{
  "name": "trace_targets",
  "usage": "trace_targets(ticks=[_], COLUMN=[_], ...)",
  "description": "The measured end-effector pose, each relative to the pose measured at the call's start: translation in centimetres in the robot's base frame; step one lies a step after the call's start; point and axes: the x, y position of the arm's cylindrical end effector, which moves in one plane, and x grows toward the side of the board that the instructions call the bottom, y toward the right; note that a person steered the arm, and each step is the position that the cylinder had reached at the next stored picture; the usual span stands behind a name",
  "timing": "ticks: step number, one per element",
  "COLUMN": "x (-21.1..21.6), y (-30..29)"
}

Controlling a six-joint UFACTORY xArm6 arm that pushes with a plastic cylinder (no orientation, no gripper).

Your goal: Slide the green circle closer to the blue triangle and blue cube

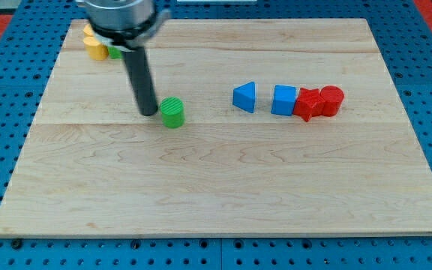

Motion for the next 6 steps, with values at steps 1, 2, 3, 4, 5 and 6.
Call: trace_targets(ticks=[1,2,3,4,5,6], x=[0.0,2.9,5.8,3.6,2.8,3.9], y=[9.6,6.0,8.5,15.0,15.1,3.9])
